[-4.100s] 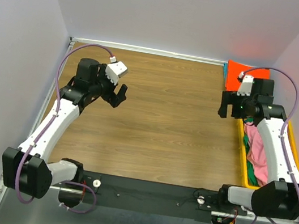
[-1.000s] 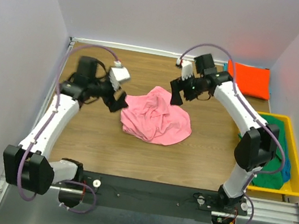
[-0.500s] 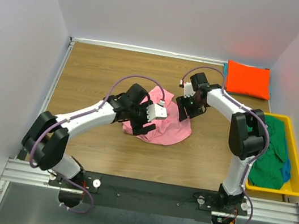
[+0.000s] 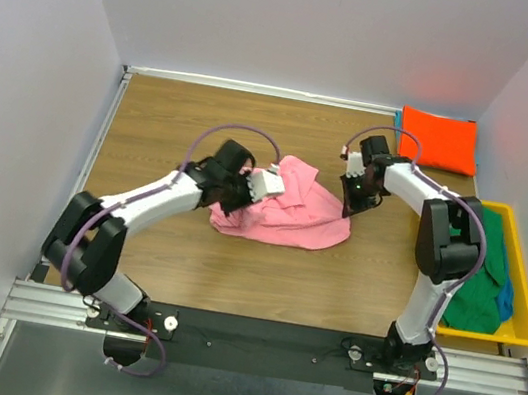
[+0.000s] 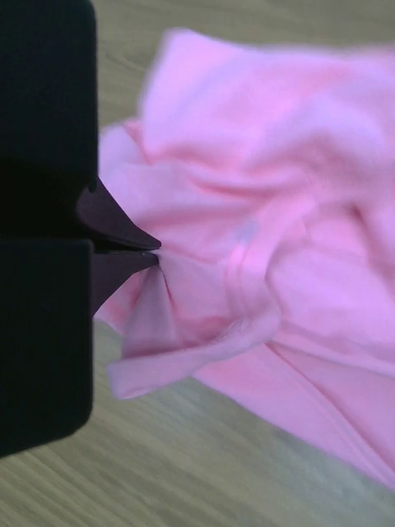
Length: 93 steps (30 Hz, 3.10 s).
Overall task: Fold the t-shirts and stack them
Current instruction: Flatten the tshirt out
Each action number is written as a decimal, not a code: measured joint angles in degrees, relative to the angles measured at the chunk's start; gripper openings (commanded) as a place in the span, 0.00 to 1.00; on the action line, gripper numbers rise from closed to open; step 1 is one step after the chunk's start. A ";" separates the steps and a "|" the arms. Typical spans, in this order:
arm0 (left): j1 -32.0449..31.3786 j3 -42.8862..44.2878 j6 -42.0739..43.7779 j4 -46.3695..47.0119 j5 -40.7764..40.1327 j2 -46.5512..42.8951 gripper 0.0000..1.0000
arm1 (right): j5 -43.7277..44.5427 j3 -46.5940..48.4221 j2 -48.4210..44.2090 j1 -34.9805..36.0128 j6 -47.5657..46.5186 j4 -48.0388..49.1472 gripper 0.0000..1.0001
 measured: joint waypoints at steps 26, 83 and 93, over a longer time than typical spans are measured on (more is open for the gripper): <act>32.02 -8.81 9.14 -9.75 -1.07 -10.25 0.67 | 2.03 -19.93 -25.42 -3.69 -18.51 -14.56 0.34; 37.83 10.16 1.36 -5.14 9.14 0.74 0.73 | 11.93 -14.58 -20.50 -1.42 -19.06 -9.64 0.43; 26.95 2.36 12.81 -12.96 14.38 -4.28 0.50 | 6.69 -10.88 -19.12 -1.42 -17.11 -12.98 0.39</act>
